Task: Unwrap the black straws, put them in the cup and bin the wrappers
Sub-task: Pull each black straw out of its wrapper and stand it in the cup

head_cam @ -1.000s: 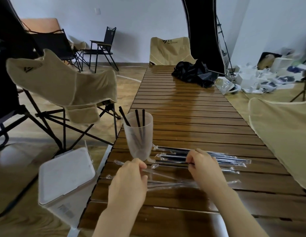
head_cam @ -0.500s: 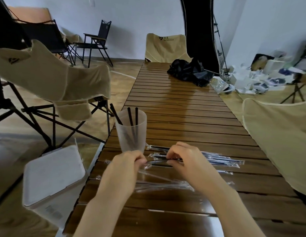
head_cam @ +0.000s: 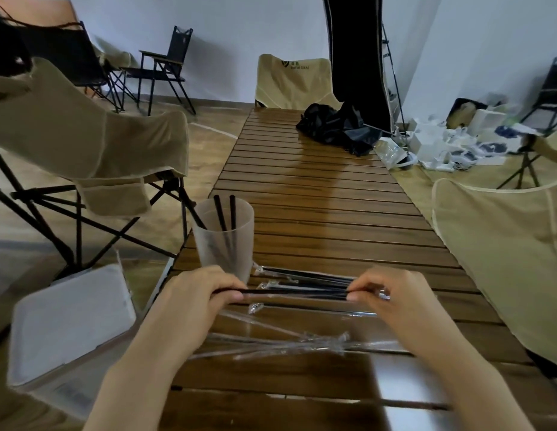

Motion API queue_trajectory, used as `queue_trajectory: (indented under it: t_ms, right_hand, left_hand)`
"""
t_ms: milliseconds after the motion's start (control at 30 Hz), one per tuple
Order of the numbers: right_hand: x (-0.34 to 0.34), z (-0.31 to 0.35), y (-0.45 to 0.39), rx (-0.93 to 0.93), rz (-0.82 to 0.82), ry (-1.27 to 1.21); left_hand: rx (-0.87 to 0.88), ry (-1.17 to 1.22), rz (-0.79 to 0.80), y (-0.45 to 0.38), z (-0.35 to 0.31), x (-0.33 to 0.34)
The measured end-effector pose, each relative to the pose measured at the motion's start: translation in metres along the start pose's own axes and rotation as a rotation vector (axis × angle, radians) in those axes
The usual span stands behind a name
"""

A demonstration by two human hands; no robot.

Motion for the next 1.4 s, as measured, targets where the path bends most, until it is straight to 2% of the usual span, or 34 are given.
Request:
queue_trajectory:
  t_ms: [200, 400, 700, 833, 1067, 1133, 1267, 1400]
  right_hand:
    - [-0.003, -0.01, 0.005, 0.036, -0.016, -0.024]
    - [0.003, -0.006, 0.002, 0.007, -0.025, -0.073]
    - [0.023, 0.012, 0.001, -0.028, 0.083, -0.013]
    - [0.024, 0.015, 0.003, -0.041, 0.073, -0.001]
    - [0.009, 0.009, 0.001, 0.03, 0.068, -0.072]
    - [0.007, 0.006, 0.001, 0.029, 0.051, -0.089]
    - [0.012, 0.006, 0.002, 0.021, 0.152, -0.063]
    - [0.014, 0.004, 0.002, 0.002, 0.166, -0.032]
  left_hand:
    - [-0.03, -0.027, -0.048, -0.005, -0.001, 0.002]
    - [-0.005, -0.029, 0.021, -0.007, -0.001, 0.003]
    - [0.092, -0.019, -0.001, -0.011, -0.019, 0.011]
    - [0.139, -0.035, 0.055, -0.011, -0.025, 0.016]
    - [-0.033, 0.098, 0.074, -0.01, -0.014, 0.008]
    - [-0.026, 0.089, 0.074, -0.009, -0.014, 0.006]
    - [0.012, 0.053, 0.123, -0.011, -0.015, 0.008]
    - [0.045, 0.039, 0.119, -0.011, -0.017, 0.008]
Point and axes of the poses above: each hand's wrist, its own y-axis away from the middle knuckle, its own x-axis out of the palm, z = x × y, the point moved 1 cm from there along -y, towards the middle knuckle, and after that the axes turned 8 degrees about -z, right-handed, at the moved point
